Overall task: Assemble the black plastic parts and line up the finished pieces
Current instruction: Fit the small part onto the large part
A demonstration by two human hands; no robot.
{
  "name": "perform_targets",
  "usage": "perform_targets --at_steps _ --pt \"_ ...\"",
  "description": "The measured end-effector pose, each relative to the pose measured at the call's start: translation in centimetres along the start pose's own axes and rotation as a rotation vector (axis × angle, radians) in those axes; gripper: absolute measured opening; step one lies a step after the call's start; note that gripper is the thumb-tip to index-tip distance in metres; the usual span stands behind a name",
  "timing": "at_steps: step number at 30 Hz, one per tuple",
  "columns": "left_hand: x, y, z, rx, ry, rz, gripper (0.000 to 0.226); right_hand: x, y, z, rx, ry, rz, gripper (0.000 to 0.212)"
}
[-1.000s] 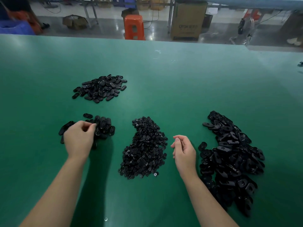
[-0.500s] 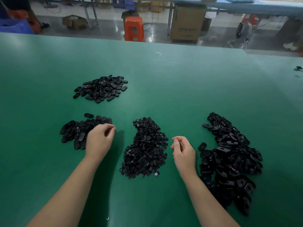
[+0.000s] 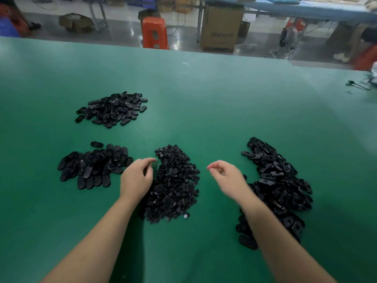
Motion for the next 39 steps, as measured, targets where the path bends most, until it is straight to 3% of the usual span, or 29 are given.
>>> perform_targets --at_steps 4,9,16,23,26,31,39 --pt "-0.1 0.7 0.1 0.092 -0.012 0.043 0.038 1.9 -5.6 -0.6 -0.644 0.016 0.038 0.016" --pt "0.8 1.2 -0.2 0.246 -0.033 0.096 0.05 2.2 -5.7 -2.5 -0.952 0.081 0.221 0.024" --pt "1.0 0.8 -1.0 0.326 -0.002 0.105 0.046 2.0 -3.6 -3.1 -0.745 0.056 0.186 0.029" --pt "0.8 0.5 -0.1 0.162 -0.036 0.036 0.032 1.6 -1.5 -1.1 -0.469 -0.139 0.187 0.017" --pt "0.9 0.1 0.2 0.083 -0.058 -0.008 0.028 1.9 -1.3 -0.7 -0.532 -0.147 0.141 0.021" --pt "1.1 0.2 -0.2 0.153 -0.02 -0.003 0.023 1.8 -0.6 -1.6 -0.638 -0.046 0.151 0.038" --pt "1.2 0.1 0.1 0.143 -0.036 -0.001 0.015 2.0 -0.2 -1.9 -0.59 -0.055 0.122 0.032"
Point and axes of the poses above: each hand's wrist, its own x-axis towards the middle knuckle, its own y-axis out of the palm, z = x × y, the point moved 7 cm from there along x, towards the middle knuckle, and after that the axes turned 5 degrees about -x, right-handed, at the moved point
